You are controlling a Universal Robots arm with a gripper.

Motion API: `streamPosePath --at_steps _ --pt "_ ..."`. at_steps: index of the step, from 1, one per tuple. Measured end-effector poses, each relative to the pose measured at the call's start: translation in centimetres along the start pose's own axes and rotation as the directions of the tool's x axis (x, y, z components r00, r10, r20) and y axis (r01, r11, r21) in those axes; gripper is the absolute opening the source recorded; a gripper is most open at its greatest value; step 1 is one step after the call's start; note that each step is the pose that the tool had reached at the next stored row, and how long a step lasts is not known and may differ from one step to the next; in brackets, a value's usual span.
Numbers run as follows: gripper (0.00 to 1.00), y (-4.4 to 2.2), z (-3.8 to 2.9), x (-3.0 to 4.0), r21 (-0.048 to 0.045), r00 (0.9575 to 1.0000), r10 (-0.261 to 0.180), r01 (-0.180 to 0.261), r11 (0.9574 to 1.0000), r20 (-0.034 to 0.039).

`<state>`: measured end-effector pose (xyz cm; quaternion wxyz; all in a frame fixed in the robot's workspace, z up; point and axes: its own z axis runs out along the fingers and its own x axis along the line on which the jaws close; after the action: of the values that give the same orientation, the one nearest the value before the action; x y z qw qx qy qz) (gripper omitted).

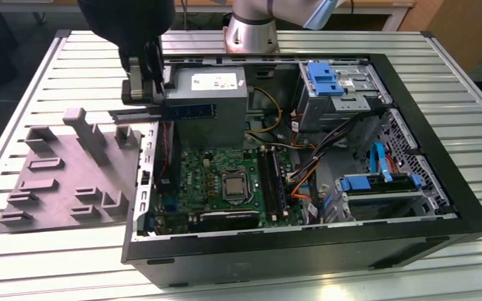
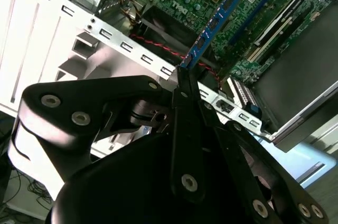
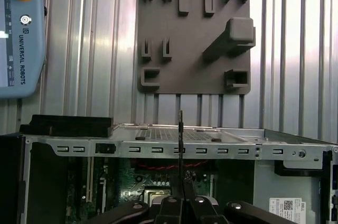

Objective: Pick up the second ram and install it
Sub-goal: 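Pick up the second ram and move it above second insertion slot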

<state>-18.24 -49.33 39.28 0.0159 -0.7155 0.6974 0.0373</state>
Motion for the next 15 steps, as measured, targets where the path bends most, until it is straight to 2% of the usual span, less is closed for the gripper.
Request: streamPosePath --at_steps 15 --pt "0.11 -1.92 -0.04 0.05 0.0 1.0 0.0 0.0 1.0 -0.0001"
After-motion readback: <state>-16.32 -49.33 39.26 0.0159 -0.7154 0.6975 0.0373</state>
